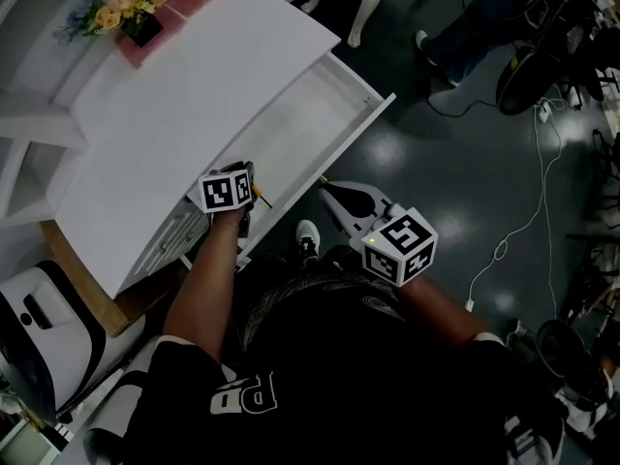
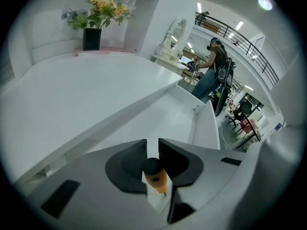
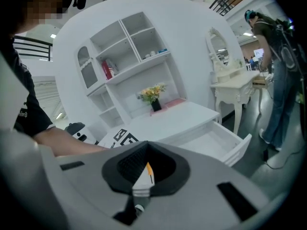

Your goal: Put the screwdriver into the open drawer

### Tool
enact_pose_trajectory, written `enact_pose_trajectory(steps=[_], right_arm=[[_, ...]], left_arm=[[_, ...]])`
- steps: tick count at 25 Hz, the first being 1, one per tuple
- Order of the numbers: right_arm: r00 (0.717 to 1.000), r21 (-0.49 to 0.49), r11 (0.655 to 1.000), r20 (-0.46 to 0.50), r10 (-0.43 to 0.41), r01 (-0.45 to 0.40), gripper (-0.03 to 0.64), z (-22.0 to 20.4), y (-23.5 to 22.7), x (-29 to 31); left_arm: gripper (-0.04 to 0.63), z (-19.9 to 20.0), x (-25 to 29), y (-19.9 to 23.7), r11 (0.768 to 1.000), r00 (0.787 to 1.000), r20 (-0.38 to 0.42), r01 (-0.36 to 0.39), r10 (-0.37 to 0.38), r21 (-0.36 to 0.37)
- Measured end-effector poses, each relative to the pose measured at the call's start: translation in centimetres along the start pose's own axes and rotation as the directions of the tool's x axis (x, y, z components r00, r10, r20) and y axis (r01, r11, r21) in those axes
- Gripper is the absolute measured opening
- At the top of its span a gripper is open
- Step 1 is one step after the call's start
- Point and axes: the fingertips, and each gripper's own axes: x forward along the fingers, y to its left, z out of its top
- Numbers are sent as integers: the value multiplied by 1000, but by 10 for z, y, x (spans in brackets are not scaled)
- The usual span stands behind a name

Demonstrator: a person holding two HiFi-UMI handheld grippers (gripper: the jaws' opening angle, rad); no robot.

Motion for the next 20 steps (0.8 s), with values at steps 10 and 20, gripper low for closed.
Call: enact_pose_trajectory(steps=[10,20], right_arm=[[998,43,997,-24,-63,64,11,-14,-25,-13],[993,60,993,-52,-103,106,11,-23,-40,-17]], left_arm=[[83,-10,37,23,998,997,-65,-50,48,-40],[84,-20,74,27,998,985,-162,-61,62,12]])
